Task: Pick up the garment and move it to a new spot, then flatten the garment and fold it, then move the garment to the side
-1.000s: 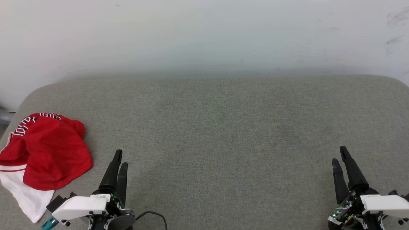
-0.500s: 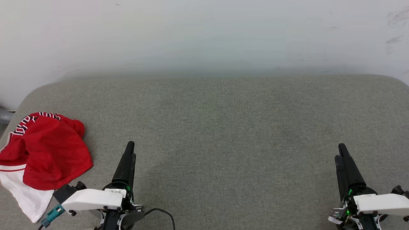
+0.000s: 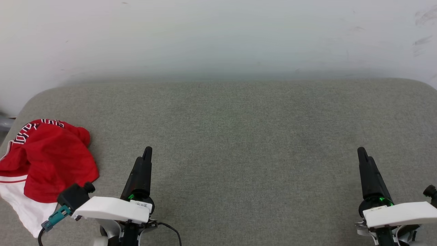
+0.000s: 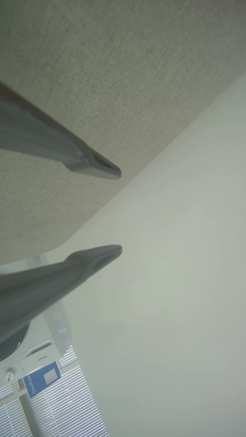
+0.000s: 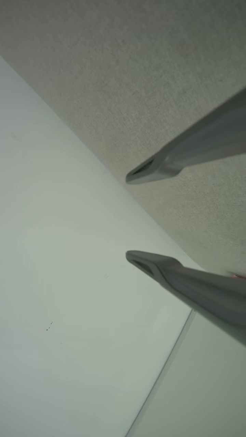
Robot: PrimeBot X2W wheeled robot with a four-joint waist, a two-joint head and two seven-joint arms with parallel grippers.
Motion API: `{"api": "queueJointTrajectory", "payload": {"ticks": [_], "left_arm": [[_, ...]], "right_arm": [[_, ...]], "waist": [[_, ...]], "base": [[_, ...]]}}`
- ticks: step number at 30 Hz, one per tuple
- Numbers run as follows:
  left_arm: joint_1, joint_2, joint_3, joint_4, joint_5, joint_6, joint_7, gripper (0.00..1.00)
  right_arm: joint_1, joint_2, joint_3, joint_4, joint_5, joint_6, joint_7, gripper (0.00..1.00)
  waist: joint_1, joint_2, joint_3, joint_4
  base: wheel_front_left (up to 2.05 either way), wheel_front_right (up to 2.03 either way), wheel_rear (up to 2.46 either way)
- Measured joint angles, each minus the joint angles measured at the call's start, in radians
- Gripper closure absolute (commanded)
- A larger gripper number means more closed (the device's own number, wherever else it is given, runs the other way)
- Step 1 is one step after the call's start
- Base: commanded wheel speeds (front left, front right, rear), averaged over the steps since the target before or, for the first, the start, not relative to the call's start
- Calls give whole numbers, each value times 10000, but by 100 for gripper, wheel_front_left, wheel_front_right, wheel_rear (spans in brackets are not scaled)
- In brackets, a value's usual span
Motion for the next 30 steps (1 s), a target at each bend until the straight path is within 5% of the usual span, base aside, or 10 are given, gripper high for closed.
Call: {"api": "queueJointTrajectory", "payload": {"ticks": [13, 30], "left_arm": [[51, -15, 48, -224, 3503, 4, -397, 0], [58, 431, -663, -382, 6696, 803, -869, 0]], "right_arm": [[180, 13, 113, -84, -3638, 0, -407, 0], [211, 21, -42, -587, -6569, 2, -395, 0]], "waist": [[0, 0, 10, 25], [0, 0, 77, 104]], "base": [[0, 0, 0], [0, 0, 0]]}}
